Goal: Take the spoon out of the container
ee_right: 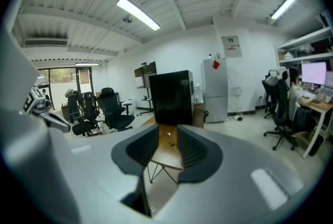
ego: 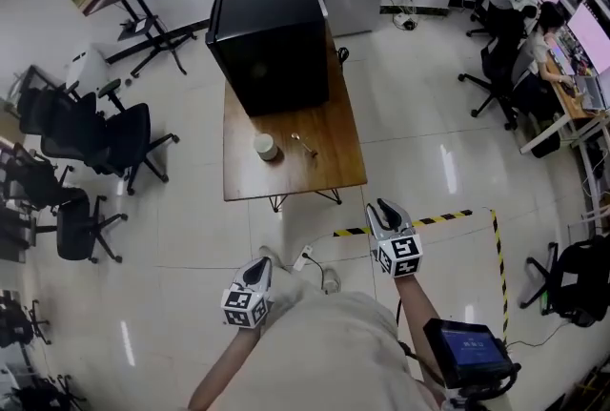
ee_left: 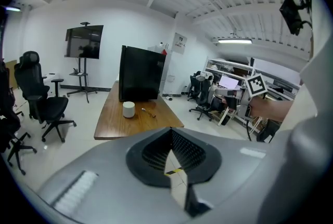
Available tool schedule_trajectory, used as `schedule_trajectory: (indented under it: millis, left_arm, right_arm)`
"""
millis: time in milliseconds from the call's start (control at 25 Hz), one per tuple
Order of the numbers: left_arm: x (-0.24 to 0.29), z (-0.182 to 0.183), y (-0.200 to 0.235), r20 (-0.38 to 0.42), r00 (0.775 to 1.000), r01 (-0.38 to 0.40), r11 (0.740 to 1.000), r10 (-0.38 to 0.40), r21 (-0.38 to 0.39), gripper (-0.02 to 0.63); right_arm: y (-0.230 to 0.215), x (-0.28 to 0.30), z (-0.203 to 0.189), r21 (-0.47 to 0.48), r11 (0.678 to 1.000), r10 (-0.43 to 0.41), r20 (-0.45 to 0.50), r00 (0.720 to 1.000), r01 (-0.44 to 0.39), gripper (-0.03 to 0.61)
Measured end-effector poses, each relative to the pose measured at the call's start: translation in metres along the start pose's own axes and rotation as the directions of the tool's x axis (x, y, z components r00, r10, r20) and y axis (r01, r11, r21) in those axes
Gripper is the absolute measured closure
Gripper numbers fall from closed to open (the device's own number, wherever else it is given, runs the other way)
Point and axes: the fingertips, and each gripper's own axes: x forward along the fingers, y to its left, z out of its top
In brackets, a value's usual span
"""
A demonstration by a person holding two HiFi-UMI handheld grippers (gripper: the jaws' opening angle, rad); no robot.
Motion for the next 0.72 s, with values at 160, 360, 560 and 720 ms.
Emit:
schedule_trajectory:
  millis: [160, 360, 560, 720]
  left_arm:
    - [-0.008, -0.020, 0.009, -0.025, 0.999, -0.037, 0.999, 0.036, -0.005, 0.611]
    - [-0.018, -0.004, 0.018, 0.008, 0.999, -0.041, 0.999, 0.041, 0.007, 0.611]
    - [-0.018, 0.014, 0.047, 0.027, 0.999, -0.044, 0.999, 0.043, 0.018, 0.611]
    - [-0.024, 0.032, 0.074, 0.058, 0.997, -0.045, 0.999, 0.045, -0.001, 0.611]
  right_arm:
    - [0.011, -0.005, -0.011, 0.037, 0.999, 0.023, -0.010, 1.000, -0.022, 0.466]
    - [0.019, -0.007, -0.005, 0.082, 0.996, 0.026, -0.003, 1.000, -0.026, 0.471]
    - [0.038, 0.009, -0.006, 0.157, 0.986, 0.054, -0.022, 0.998, -0.050, 0.471]
    - [0.064, 0.021, 0.006, 0.122, 0.990, 0.075, -0.037, 0.996, -0.070, 0.471]
